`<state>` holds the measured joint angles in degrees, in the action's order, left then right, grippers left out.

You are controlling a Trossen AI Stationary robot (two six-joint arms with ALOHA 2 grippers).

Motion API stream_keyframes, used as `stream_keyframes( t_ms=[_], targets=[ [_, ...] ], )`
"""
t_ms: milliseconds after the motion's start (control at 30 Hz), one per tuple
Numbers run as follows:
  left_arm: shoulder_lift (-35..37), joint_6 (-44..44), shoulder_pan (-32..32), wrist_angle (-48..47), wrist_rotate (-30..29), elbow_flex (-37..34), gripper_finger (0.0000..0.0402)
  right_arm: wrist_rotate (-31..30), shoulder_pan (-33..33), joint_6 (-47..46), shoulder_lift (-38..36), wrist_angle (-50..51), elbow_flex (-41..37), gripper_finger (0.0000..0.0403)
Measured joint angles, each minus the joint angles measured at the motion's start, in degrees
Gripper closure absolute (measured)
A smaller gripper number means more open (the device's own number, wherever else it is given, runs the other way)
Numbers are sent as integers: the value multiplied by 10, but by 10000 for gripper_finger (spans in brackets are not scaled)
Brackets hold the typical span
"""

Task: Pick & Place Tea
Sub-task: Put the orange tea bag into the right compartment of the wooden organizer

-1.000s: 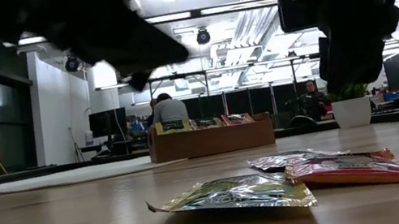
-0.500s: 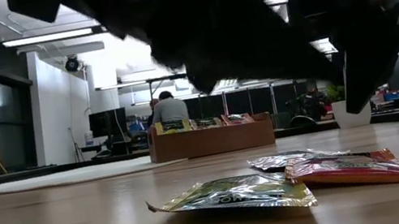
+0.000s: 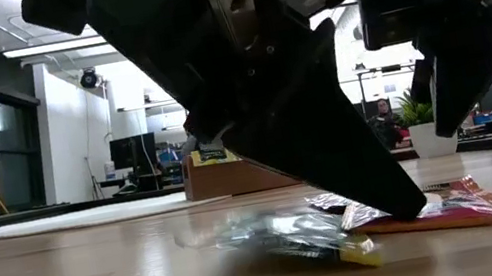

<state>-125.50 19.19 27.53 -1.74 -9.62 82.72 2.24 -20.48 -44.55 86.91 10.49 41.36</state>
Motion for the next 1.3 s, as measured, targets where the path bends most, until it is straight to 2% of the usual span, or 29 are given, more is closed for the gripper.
stream_keyframes(
  t_ms=[200,367,467,667,867,1300],
  targets=[
    [2,6,-1,-29,-5,1,401,62,-15,-19,0,-40,0,403],
    [2,2,-1,-38,-15,1,401,54,-26,-36,0,-66,0,391],
    [-9,1,-1,-38,-16,1,402,48,-25,-48,8,-99,0,361],
    [-25,2,-1,-32,-6,0,402,75,-18,-110,65,-183,0,275],
    [-31,-4,-2,-4,2,-1,402,82,-16,-150,101,-190,0,214],
    [-31,-45,-2,8,0,-2,402,119,-16,-186,144,-244,1,203]
  ],
)
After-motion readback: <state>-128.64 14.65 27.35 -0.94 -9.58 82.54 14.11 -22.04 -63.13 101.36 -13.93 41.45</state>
